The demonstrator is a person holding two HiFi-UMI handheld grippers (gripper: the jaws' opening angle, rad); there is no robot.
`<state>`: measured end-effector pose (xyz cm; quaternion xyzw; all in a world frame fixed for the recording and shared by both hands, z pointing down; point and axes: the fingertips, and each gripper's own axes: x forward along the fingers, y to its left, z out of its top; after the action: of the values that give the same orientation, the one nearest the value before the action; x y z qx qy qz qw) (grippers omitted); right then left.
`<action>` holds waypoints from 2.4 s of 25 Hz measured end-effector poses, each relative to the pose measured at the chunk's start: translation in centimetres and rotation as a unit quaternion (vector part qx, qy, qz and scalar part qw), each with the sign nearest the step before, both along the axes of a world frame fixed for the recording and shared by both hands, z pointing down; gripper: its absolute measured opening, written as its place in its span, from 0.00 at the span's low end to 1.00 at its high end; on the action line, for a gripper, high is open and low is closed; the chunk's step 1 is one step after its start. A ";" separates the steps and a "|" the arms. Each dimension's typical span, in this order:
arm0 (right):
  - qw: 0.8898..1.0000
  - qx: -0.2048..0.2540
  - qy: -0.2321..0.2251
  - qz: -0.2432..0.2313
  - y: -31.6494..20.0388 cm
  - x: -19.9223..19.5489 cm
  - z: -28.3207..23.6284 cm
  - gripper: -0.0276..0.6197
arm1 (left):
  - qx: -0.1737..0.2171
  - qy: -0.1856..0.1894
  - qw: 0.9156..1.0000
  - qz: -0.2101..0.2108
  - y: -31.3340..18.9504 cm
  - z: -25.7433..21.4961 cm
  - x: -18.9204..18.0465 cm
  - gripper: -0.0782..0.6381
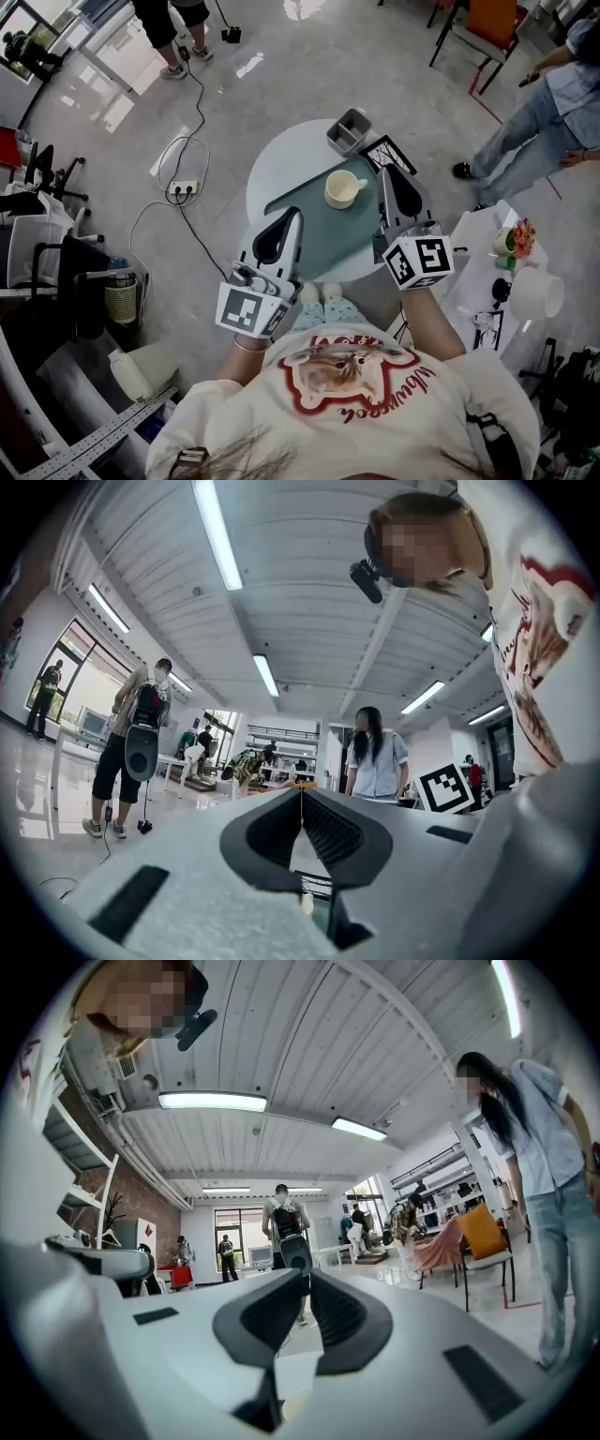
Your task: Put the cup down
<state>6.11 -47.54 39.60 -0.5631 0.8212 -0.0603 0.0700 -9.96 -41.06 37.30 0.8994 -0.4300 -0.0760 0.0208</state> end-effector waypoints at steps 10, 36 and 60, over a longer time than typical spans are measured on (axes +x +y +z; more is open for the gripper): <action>1.000 0.009 -0.003 -0.024 3.6 -1.9 -3.0 0.09 | 0.011 -0.006 1.000 0.018 1.2 -1.2 -0.1 0.13; 0.999 0.031 0.002 -0.039 13.0 -3.1 -4.1 0.09 | 0.041 -0.012 0.999 0.025 9.6 -2.5 -1.5 0.13; 0.993 0.053 0.005 -0.104 39.2 3.9 -6.2 0.09 | 0.062 0.003 0.997 -0.049 36.9 -3.9 5.5 0.13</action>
<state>10.05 -8.30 33.39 -0.4706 0.8776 -0.0206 0.0889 -4.50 -4.11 33.41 0.8765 -0.4680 -0.1061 -0.0374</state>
